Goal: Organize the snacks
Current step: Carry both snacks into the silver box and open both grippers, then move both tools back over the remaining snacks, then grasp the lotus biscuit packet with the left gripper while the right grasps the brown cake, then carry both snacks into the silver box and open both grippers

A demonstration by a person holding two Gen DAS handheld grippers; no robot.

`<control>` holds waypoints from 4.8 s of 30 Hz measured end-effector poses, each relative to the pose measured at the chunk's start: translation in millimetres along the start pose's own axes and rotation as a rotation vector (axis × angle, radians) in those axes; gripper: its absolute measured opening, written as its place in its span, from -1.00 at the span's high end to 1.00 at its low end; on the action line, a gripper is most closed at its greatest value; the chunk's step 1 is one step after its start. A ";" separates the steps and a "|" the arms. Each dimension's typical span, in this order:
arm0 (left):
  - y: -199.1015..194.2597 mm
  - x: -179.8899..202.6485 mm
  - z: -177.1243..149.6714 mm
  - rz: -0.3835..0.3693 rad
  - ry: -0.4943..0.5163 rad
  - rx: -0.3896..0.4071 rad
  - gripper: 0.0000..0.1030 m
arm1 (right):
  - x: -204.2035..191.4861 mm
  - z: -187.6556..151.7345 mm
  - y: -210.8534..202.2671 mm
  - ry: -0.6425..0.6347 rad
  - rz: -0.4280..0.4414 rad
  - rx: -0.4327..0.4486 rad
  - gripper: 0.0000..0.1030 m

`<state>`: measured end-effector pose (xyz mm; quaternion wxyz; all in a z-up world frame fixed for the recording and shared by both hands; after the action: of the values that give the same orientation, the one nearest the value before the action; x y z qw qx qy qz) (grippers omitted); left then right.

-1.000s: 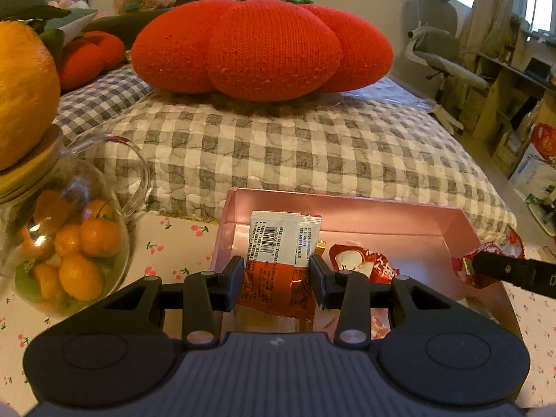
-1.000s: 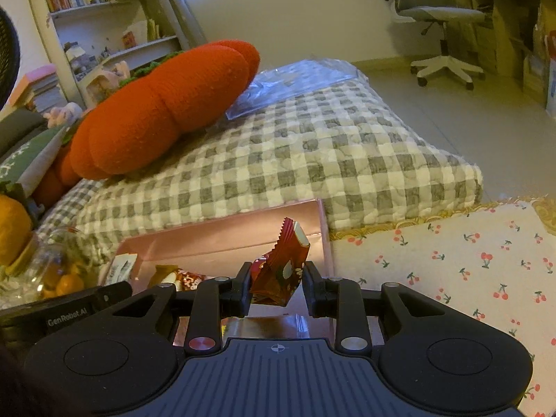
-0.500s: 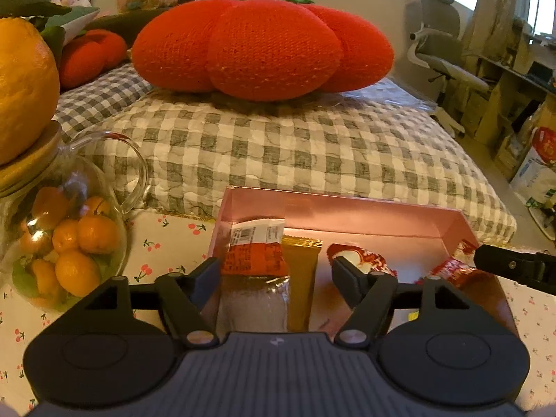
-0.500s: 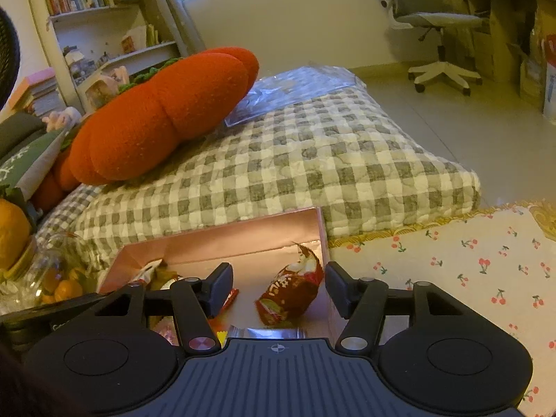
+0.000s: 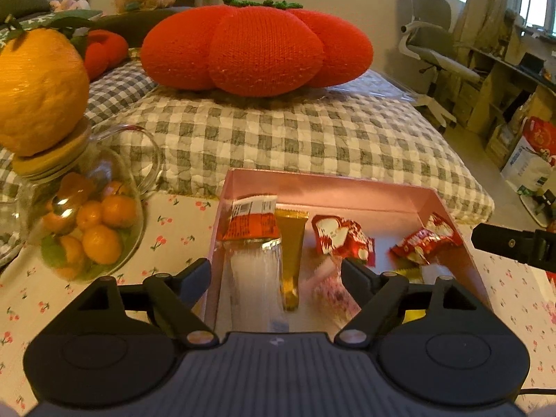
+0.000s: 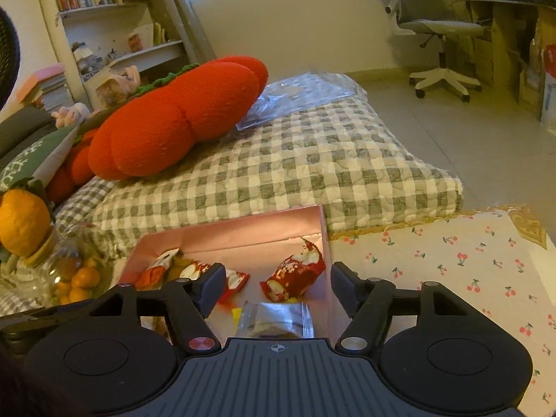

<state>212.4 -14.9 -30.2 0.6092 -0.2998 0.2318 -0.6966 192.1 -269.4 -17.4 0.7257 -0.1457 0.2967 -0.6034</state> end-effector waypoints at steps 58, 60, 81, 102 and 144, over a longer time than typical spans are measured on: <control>-68.9 -34.1 -143.2 0.033 0.149 -0.107 -0.94 | 22.8 -160.4 -80.0 -0.192 -0.092 -0.311 -0.75; -65.6 -34.7 -147.3 0.035 0.160 -0.109 -0.94 | 21.7 -163.9 -80.6 -0.228 -0.095 -0.294 -0.76; -64.7 -31.5 -156.9 -0.053 0.189 0.021 -0.70 | 27.2 -176.3 -80.0 -0.231 -0.109 -0.149 -1.00; -69.9 -22.3 -151.2 -0.091 0.151 -0.007 0.28 | 18.5 -169.5 -86.8 -0.211 -0.038 -0.124 0.30; -90.2 -12.4 -106.3 -0.168 -0.039 -0.103 0.30 | 0.9 -104.0 -101.8 0.005 0.058 -0.162 0.33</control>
<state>74.9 6.4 -45.5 0.5370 -0.3625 0.2293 -0.7263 48.8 -278.4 -40.8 0.7279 -0.1938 0.3505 -0.5566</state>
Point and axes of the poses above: each gripper's, at about its wrist camera, not at the fingertips, and y roughly the way its jaws point, x to its right, z to its top, the point moved 3 cm from there along y, roughly the way its jaws point, and after that the axes turned 2 degrees about -y, right-handed, at the moved point
